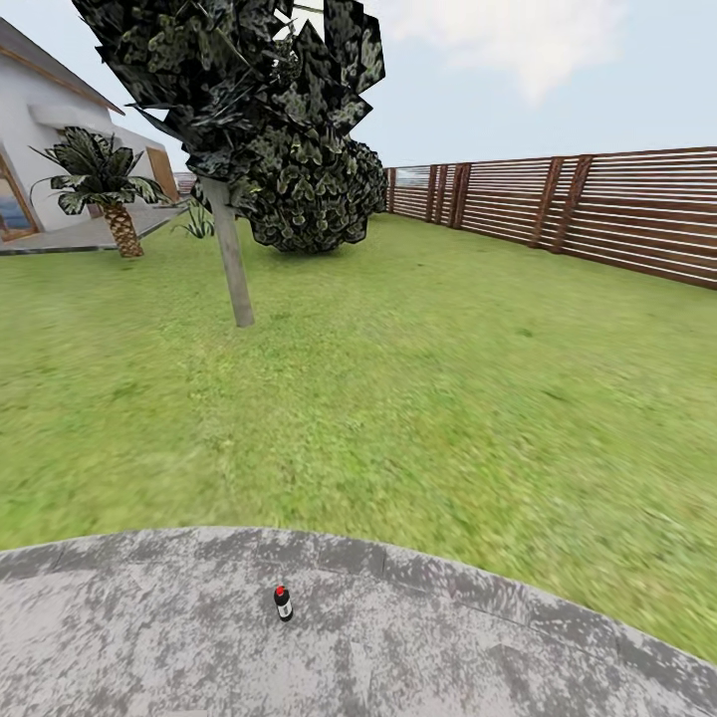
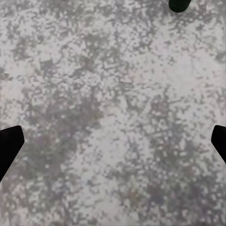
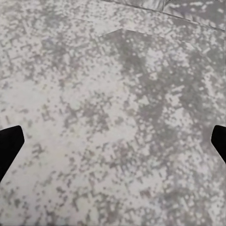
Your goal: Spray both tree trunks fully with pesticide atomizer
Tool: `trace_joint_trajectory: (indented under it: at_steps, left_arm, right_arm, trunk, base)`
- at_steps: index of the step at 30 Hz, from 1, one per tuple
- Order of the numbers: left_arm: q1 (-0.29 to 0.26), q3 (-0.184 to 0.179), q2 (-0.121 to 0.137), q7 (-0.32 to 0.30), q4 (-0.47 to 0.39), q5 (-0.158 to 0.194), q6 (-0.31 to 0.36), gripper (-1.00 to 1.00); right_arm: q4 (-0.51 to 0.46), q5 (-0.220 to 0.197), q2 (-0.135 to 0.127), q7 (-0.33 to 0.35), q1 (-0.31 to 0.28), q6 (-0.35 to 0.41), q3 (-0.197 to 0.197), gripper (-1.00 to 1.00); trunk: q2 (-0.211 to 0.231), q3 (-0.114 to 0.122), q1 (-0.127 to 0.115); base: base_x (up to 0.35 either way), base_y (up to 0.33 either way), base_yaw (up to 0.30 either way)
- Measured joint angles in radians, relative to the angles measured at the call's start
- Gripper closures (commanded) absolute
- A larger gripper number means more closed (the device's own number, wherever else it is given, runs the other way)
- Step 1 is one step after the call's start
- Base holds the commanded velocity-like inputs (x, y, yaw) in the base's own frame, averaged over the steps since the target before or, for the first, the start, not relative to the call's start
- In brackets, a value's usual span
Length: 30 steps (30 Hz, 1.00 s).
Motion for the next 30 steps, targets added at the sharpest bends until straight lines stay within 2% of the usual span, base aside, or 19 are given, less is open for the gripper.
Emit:
trace_joint_trajectory:
  at_steps: [5,11,18,21,26,30]
  left_arm:
    - [0.0,0.0,0.0,0.0,0.0,0.0,0.001,-1.0]
    - [0.0,0.0,0.0,0.001,0.0,0.0,0.0,-1.0]
    - [0.0,0.001,0.001,-0.001,-0.001,0.0,-0.001,-1.0]
    - [-0.017,-0.004,0.007,-0.003,-0.017,-0.002,-0.001,-1.0]
    - [-0.123,-0.01,0.011,-0.004,-0.02,-0.01,0.01,-1.0]
    - [-0.206,-0.013,0.012,-0.004,-0.016,-0.013,0.016,-1.0]
  right_arm:
    - [0.0,0.0,0.0,0.0,0.0,0.0,0.0,-1.0]
    - [0.0,0.0,0.0,0.0,0.0,0.0,-0.001,-1.0]
    - [-0.009,-0.003,0.001,-0.001,0.0,0.0,-0.001,-1.0]
    - [-0.022,-0.004,0.0,-0.001,0.0,0.0,-0.002,-1.0]
    - [-0.125,-0.004,0.0,-0.001,-0.01,0.004,-0.002,-1.0]
    - [-0.225,-0.003,0.0,-0.002,-0.054,0.017,-0.002,-1.0]
  trunk:
    - [0.0,0.0,0.0]
    - [0.0,0.0,0.0]
    - [0.0,0.0,0.0]
    - [0.0,0.0,0.0]
    - [0.0,0.0,0.0]
    - [0.0,0.0,0.0]
  base:
    - [0.108,0.124,-0.039]
    - [0.058,0.067,-0.21]
    - [0.0,0.0,-0.009]
    - [0.0,0.0,0.0]
    - [0.0,0.0,0.0]
    - [0.0,0.0,0.0]
